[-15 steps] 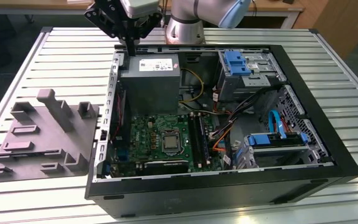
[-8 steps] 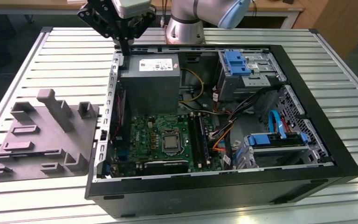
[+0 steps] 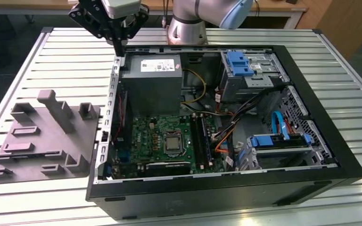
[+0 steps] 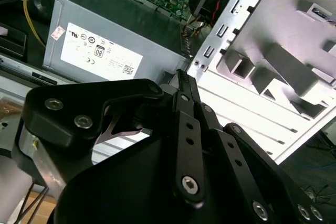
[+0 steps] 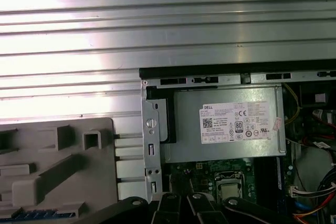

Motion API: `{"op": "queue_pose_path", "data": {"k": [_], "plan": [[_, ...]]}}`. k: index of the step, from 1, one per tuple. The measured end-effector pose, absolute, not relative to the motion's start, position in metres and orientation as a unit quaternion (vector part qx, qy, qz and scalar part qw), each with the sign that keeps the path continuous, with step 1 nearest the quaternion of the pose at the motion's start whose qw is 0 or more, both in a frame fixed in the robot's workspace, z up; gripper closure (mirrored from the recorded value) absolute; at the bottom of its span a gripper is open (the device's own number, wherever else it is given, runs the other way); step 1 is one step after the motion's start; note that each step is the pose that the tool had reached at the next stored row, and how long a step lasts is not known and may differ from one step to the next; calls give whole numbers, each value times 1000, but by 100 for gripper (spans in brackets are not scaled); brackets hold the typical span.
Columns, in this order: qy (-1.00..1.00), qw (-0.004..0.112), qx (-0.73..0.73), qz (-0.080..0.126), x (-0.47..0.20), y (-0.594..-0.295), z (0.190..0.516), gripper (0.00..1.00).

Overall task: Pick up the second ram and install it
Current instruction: 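Reach for the second ram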

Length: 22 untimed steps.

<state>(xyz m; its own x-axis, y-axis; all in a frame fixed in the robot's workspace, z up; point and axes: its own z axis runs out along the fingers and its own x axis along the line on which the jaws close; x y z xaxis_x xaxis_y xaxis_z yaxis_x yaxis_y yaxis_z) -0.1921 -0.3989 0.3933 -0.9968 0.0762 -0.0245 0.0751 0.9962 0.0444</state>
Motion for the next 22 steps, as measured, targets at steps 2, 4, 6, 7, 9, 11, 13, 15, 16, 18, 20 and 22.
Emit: {"op": "queue_pose_path", "data": {"k": [2, 4, 6, 7, 9, 11, 13, 15, 16, 18, 20, 22], "plan": [[999, 13, 38, 22, -195, -399, 393, 90], [999, 13, 38, 22, -199, -399, 393, 90], [999, 13, 38, 22, -203, -399, 393, 90], [999, 13, 38, 22, -205, -399, 393, 90], [999, 13, 38, 22, -209, -399, 393, 90], [999, 13, 38, 22, -212, -399, 393, 90], [999, 13, 38, 22, -216, -399, 393, 90], [999, 13, 38, 22, -219, -399, 393, 90], [999, 13, 38, 22, -221, -399, 393, 90], [999, 13, 38, 22, -224, -399, 393, 90], [999, 13, 38, 22, -228, -399, 393, 90], [999, 13, 38, 22, -232, -399, 393, 90]]}}
